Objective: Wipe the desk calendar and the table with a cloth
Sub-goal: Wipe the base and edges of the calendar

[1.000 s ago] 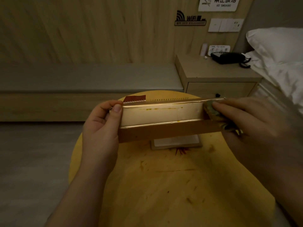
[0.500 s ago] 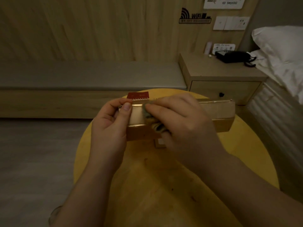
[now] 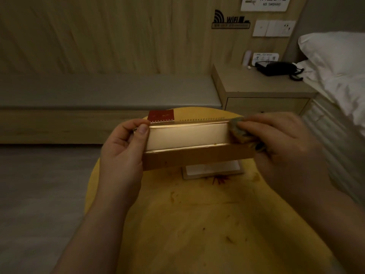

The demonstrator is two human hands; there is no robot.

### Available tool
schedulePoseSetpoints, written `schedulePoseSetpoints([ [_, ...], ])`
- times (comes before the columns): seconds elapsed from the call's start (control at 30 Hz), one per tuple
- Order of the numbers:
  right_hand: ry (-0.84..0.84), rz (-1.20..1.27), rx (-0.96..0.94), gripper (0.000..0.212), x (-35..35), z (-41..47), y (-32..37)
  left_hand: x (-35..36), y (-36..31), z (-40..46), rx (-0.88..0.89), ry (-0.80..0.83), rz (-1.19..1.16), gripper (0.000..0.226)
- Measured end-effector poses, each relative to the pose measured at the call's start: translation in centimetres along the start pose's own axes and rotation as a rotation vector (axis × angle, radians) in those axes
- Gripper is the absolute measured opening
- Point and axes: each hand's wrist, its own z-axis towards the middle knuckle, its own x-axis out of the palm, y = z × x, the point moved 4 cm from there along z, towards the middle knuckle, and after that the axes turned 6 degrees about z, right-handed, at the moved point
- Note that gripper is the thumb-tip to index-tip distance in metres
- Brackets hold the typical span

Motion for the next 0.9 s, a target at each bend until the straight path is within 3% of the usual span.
schedulePoseSetpoints([
  [0.13, 0.019, -0.055, 0.116, 0.045, -1.5, -1.1, -3.1, 0.0, 0.1, 0.0, -0.015, -0.005, 0.007, 0.018],
  [0.23, -0.011, -0.056, 0.095, 0.042, -1.6, -1.1, -3.0, -0.1, 0.0, -0.1, -0.035, 0.014, 0.016, 0.015],
  [0.37, 0.002, 0.026, 0.029, 0.046, 0.4, -0.1, -0.3, 0.2, 0.0, -0.1, -0.039, 0.031, 0.017, 0.020],
  [0.47, -0.008, 0.108, -0.035, 0.035, 2.3, 0.9, 2.8, 0.3, 0.3, 0.0, -0.051, 0.048, 0.008, 0.023],
  [0.7, 0.035, 0.277, -0.068, 0.031, 5.8, 3.3, 9.2, 0.6, 0.5, 0.1, -0.033, 0.089, -0.053, 0.017],
  [0.9, 0.030, 0.262, -0.053, 0.035, 5.7, 2.9, 9.5, 0.4, 0.4, 0.0, -0.041, 0.068, -0.049, 0.017],
])
